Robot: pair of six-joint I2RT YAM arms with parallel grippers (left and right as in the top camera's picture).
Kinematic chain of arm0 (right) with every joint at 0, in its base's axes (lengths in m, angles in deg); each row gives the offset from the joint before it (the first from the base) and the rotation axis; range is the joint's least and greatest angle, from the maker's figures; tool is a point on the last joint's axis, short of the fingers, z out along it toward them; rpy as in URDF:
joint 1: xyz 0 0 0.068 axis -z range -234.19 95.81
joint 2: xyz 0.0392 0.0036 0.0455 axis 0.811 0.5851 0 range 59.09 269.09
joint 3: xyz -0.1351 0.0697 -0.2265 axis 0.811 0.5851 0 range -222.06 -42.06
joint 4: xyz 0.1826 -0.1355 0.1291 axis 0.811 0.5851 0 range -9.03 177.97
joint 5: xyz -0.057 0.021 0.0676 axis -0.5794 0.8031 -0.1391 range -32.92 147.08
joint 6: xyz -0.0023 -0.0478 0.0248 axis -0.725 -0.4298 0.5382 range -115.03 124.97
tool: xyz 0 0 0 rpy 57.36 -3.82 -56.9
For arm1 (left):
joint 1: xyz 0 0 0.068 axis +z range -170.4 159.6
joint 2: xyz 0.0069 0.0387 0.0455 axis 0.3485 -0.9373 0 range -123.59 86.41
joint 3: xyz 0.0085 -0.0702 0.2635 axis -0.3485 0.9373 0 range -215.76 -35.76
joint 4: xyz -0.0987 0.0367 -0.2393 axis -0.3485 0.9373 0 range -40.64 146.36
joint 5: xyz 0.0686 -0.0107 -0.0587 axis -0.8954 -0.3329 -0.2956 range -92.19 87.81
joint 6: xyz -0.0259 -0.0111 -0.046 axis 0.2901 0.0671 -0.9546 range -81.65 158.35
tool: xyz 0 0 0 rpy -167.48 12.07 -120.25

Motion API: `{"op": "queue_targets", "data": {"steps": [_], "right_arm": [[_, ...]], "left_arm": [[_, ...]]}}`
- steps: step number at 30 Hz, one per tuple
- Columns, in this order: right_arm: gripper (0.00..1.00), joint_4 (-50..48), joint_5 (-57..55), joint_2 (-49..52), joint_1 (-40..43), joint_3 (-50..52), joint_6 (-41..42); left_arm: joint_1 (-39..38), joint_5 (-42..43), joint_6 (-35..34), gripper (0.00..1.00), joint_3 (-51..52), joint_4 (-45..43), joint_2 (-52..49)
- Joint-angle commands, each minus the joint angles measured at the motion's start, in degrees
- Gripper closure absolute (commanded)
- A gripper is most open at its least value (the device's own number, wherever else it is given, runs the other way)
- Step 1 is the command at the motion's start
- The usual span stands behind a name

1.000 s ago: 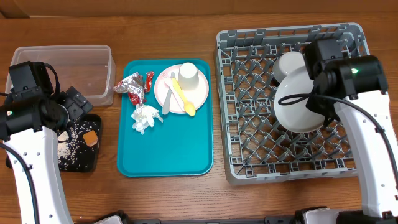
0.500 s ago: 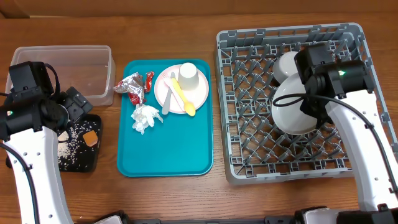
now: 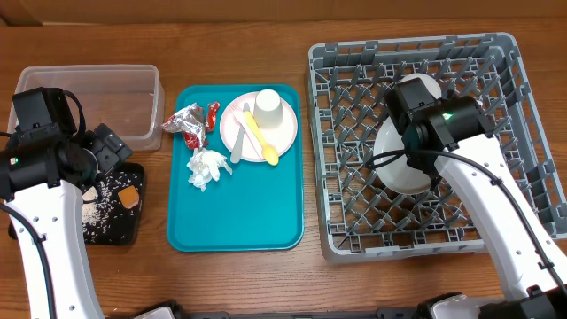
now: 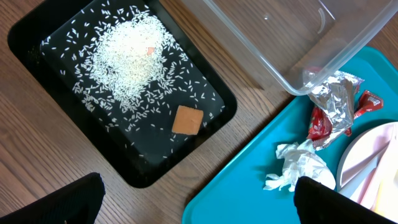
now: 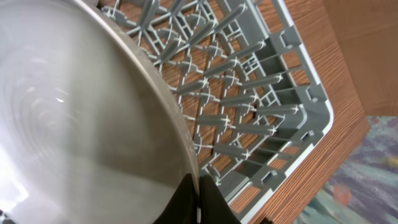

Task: Sort waste into correct bins and load items into the dishwasher rack
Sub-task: 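Lower the plate on edge into the rack beside the bowl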

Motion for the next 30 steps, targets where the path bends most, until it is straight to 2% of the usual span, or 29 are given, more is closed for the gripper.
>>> {"op": "queue_targets", "data": {"steps": [1,8,12,25,30], "right_arm": [[0.96,-0.5,-4.2,-0.4,0.1,0.3,1.0],[0.96,-1.1,-3.8,-0.4,0.1,0.3,0.6],[0.96,-1.1,0.0,-0.4,-0.1,0.3,0.6],[0.87,-1.7,5.7,-0.4,-0.1,0.2,0.9],[0.83,-1.7,9.8,-0.4,0.0,-3.1,0.5]], "left_arm": [[0.3,-0.7,0.9,0.00,-1.2,-0.1,0.6],[0.3,-0.7,0.9,0.00,-1.2,-0.1,0.6],[0.3,-0.7,0.9,0.00,-1.2,-0.1,0.6],[0.3,-0.7,0.9,0.00,-1.2,-0.1,0.6],[0.3,-0.7,0.9,0.00,-1.2,-0.1,0.6]]}}
